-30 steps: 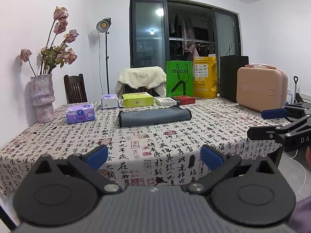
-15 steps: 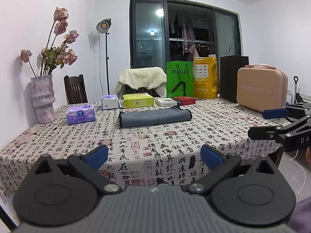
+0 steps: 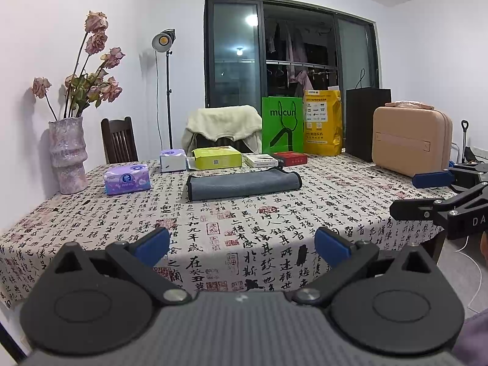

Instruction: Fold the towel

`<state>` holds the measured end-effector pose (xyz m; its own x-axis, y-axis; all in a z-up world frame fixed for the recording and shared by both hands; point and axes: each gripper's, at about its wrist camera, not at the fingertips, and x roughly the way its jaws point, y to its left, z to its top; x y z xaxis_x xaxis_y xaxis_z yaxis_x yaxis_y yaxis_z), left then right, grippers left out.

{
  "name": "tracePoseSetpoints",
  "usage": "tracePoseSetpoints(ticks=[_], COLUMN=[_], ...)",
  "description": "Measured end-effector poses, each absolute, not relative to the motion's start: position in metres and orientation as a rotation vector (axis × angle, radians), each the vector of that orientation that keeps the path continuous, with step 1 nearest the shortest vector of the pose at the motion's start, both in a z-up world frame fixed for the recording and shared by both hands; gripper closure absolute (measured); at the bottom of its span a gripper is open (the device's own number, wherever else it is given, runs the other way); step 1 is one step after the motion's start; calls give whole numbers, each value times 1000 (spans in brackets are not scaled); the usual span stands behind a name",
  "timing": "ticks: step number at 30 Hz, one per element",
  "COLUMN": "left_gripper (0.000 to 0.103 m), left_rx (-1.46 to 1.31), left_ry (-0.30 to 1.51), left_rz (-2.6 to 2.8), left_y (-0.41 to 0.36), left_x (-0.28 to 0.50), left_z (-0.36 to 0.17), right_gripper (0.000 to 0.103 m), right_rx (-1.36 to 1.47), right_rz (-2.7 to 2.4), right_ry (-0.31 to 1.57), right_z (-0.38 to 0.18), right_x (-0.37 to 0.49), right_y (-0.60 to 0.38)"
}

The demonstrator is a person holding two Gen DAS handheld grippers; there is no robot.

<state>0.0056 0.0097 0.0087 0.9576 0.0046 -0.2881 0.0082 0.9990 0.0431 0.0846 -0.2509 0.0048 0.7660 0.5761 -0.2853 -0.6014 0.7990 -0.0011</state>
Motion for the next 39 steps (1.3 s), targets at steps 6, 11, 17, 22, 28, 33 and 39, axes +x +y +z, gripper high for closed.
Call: tracePoseSetpoints(ticks=[6, 11, 17, 22, 28, 33, 39], left_gripper=[0, 0, 0, 0, 0, 0, 0], left_rx=[47, 46, 48, 47, 48, 48, 54], left_ry=[291, 290, 287, 287, 287, 285, 266], left_rz=[-4, -2, -2, -1, -2, 0, -2], left_y=[8, 8, 7, 7, 7, 8, 8], left_x=[5, 5, 6, 6, 6, 5, 3], left_z=[9, 9, 11, 10, 11, 11, 17], right_gripper=[7, 4, 4, 3, 0, 0, 0], right_rx=[-95, -94, -92, -95, -104, -104, -116], right_rz=[640, 639, 637, 635, 608, 602, 609], right_ry=[279, 278, 273, 274, 255, 253, 250], right_z=[5, 5, 6, 6, 4, 4, 5], right_x=[85, 85, 85, 86, 86, 87, 86], right_y=[-250, -250, -251, -251, -252, -252, -251])
